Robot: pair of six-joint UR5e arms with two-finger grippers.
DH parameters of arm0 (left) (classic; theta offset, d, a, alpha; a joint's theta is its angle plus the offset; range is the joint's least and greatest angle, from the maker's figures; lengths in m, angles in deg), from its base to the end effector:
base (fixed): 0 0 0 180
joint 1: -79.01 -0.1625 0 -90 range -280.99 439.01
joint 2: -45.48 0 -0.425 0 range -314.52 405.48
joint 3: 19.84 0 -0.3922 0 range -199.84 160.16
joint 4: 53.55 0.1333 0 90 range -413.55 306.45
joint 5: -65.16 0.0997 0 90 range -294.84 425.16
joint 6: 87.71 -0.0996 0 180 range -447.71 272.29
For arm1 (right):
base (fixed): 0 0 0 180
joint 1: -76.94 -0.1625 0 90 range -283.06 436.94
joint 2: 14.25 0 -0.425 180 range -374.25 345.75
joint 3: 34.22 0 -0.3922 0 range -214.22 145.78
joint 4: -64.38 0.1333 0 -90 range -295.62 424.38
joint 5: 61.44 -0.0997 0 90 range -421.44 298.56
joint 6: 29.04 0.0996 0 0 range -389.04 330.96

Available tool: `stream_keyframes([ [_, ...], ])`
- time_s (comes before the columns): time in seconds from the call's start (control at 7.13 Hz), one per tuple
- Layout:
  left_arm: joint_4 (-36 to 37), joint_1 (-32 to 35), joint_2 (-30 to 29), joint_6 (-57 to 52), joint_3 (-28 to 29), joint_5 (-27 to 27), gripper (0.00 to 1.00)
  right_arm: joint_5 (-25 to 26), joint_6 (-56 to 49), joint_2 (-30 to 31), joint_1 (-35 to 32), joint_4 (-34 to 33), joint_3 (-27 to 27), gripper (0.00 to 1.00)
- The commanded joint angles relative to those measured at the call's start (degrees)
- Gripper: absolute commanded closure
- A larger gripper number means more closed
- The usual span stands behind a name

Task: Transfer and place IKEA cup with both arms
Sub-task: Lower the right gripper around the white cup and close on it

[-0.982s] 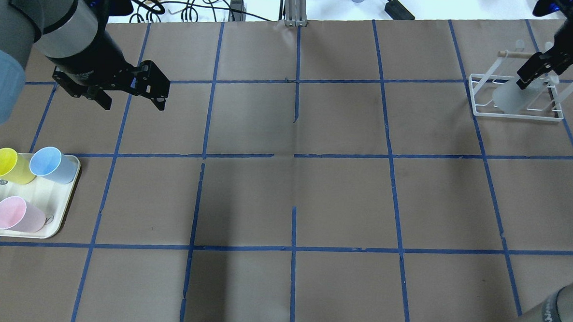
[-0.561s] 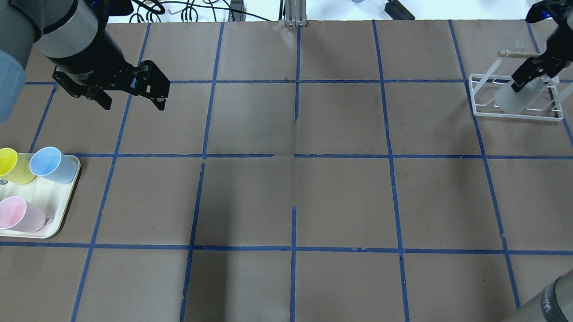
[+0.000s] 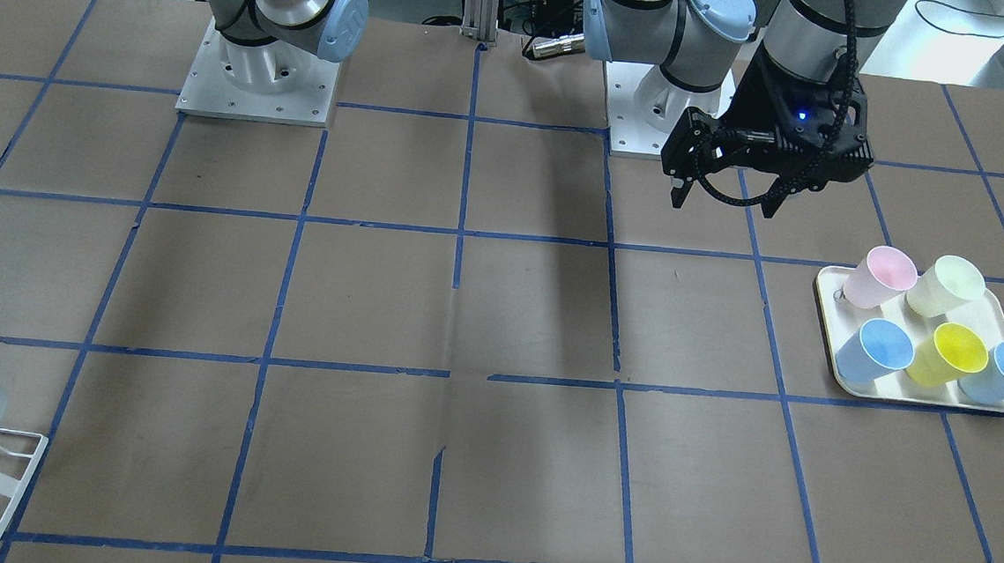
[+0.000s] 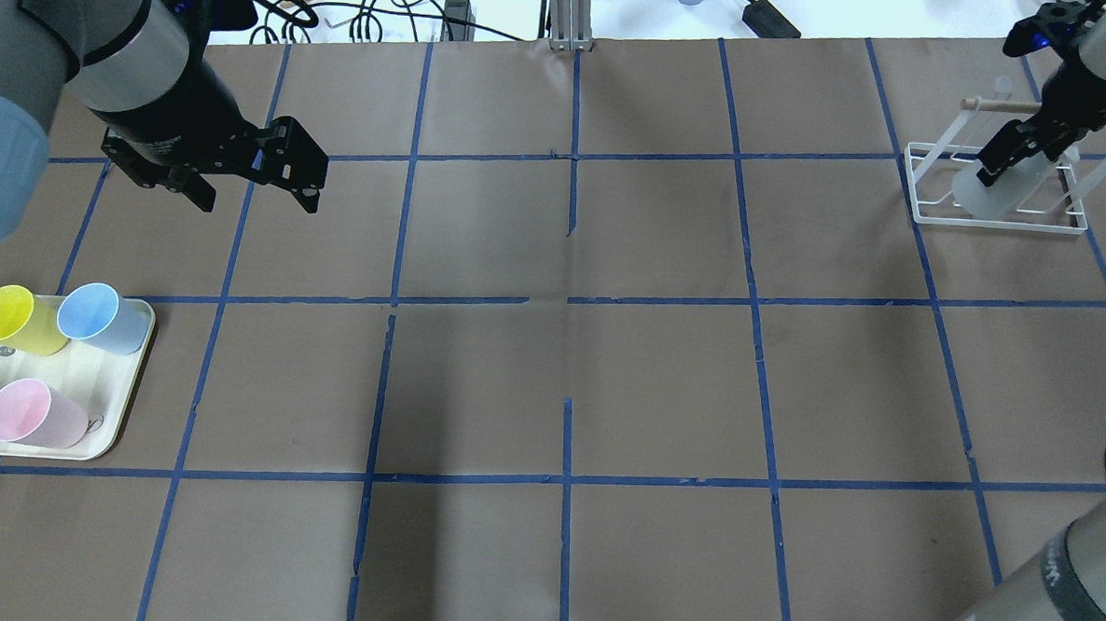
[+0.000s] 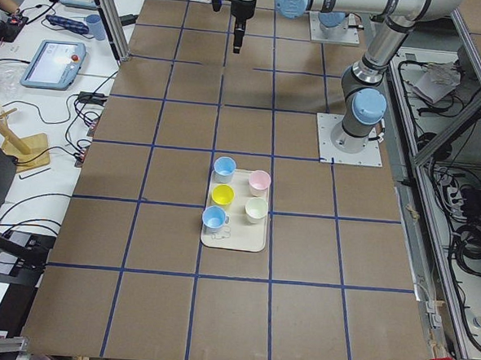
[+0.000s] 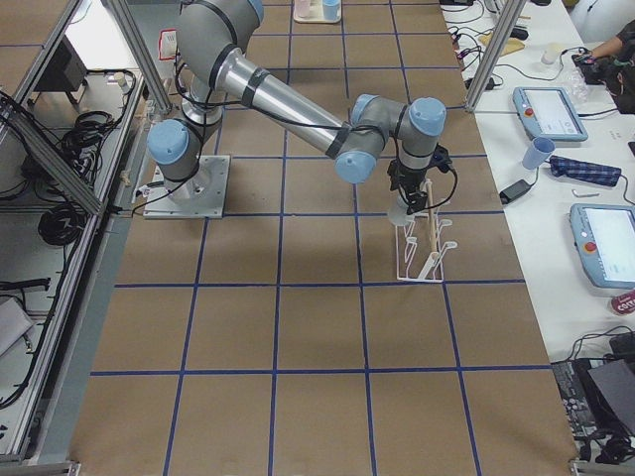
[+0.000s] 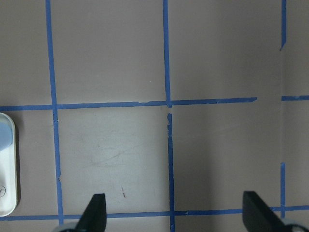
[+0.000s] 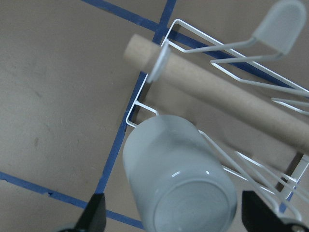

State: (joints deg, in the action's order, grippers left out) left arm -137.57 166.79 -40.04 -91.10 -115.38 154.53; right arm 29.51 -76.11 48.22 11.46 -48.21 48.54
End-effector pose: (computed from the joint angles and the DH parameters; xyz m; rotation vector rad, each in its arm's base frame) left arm -0.1162 -0.4717 0.4883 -0.0327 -3.1317 0.1352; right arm -0.1574 -0.6623 0.3079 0.6065 -3.0447 0.0355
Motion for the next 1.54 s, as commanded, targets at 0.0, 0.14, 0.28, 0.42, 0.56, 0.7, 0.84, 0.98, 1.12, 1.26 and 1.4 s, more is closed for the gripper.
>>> stream_keyframes([
  [0.0, 0.0, -0.1, 0.0, 0.0, 0.0, 0.0, 0.0, -0.2, 0.0, -0.3, 0.0, 0.0, 0.5, 0.0],
  [0.14, 0.0, 0.0, 0.0, 0.0, 0.0, 0.0, 0.0, 0.2, 0.1, -0.7, 0.0, 0.1, 0.0, 0.03],
  [0.28, 0.0, -0.1, 0.0, 0.0, 0.0, 0.0, 0.0, 0.1, 0.0, -0.8, 0.0, 0.1, 0.0, 0.12],
  [0.42, 0.0, -0.1, 0.0, 0.1, 0.0, 0.0, 0.0, 0.3, 0.0, -0.9, 0.0, 0.1, -0.1, 0.22],
  [0.56, 0.0, -0.1, 0.0, 0.1, 0.0, 0.0, 0.0, 0.5, -0.1, -0.8, 0.0, 0.1, -0.1, 0.29],
  [0.7, 0.0, -0.1, 0.0, 0.1, 0.0, 0.0, 0.0, 0.4, 0.0, -0.8, 0.0, 0.1, -0.3, 0.3],
  [0.84, 0.0, -0.1, 0.0, 0.1, 0.0, 0.0, 0.0, 0.4, -0.1, -0.8, 0.0, 0.1, -0.8, 0.3],
  [0.98, 0.0, -0.1, 0.0, 0.1, 0.0, 0.0, 0.0, 0.5, 0.0, -0.8, 0.0, 0.2, -0.9, 0.38],
  [1.12, 0.0, -0.1, 0.0, 0.1, 0.0, 0.0, 0.0, 0.7, 0.0, -0.6, 0.0, 0.3, -0.9, 0.63],
  [1.26, 0.0, -0.1, 0.0, 0.1, 0.0, 0.0, 0.0, 0.7, 0.0, -0.2, 0.0, 0.5, -1.0, 0.71],
  [1.4, 0.0, -0.1, 0.0, 0.1, 0.0, -0.1, 0.0, 1.8, 0.0, 0.4, -0.1, 0.9, -1.0, 0.74],
])
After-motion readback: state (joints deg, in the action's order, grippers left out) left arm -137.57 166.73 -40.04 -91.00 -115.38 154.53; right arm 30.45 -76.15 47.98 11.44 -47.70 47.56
